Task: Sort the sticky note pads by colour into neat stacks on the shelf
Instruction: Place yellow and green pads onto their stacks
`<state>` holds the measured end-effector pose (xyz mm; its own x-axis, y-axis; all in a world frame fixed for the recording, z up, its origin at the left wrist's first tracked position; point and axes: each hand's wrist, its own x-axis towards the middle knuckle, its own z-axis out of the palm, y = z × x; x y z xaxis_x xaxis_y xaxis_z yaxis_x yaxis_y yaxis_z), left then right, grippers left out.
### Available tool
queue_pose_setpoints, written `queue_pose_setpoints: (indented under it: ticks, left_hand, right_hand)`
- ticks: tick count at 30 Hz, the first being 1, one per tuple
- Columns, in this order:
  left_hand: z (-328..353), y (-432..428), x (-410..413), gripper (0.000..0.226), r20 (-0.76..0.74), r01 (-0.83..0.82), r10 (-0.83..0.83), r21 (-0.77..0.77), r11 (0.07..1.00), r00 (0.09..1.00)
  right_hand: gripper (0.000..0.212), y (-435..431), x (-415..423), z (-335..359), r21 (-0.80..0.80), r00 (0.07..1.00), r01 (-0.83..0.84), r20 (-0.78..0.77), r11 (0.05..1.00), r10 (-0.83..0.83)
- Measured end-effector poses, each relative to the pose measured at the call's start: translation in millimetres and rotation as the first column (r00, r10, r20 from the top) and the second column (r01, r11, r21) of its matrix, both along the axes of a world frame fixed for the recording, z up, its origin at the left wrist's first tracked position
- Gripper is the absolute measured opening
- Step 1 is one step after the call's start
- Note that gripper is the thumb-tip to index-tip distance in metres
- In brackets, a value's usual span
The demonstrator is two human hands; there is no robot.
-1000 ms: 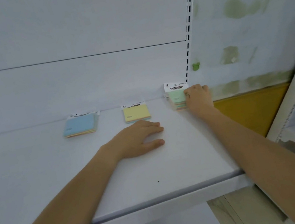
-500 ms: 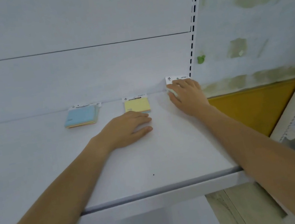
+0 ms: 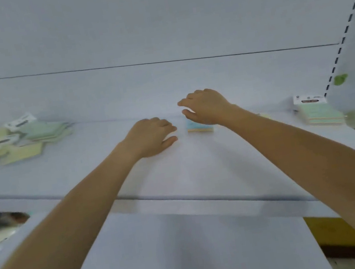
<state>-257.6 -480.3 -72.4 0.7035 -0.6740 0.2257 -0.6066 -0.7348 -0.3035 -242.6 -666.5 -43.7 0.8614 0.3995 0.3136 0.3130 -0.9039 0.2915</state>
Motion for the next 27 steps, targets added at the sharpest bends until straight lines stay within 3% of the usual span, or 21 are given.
queue_pose_setpoints:
  ticks: [6, 11, 13, 20, 27]
  left_hand:
    - [5.3, 165.5, -0.1, 0.044, 0.07, -0.314, 0.319, -0.069, 0.947, 0.945]
    - [3.1, 274.0, 3.2, 0.045, 0.003, -0.512, 0.523, -0.193, 0.837, 0.853]
    - [-1.7, 307.3, 8.2, 0.045, -0.028, -0.562, 0.568, -0.188, 0.805, 0.823]
    - [-10.8, 389.0, 50.0, 0.043, -0.054, -0.68, 0.683, -0.186, 0.71, 0.728]
    - [-16.3, 444.0, 108.5, 0.042, -0.078, -0.724, 0.724, -0.183, 0.666, 0.686]
  right_hand:
    - [0.042, 149.6, 10.3, -2.9, 0.101, 0.995, -0.099, -0.016, 0.99, 0.101]
    - [0.043, 249.6, 24.0, -13.3, 0.363, 0.977, -0.108, -0.132, 0.925, 0.166]
    - [0.043, 283.5, 34.5, -19.4, 0.418, 0.967, -0.113, -0.163, 0.901, 0.197]
    - [0.042, 360.8, 97.9, -25.9, 0.39, 0.959, -0.151, -0.166, 0.908, 0.231]
    - [0.048, 397.5, 166.5, -31.3, 0.455, 0.978, 0.011, -0.189, 0.89, 0.085]
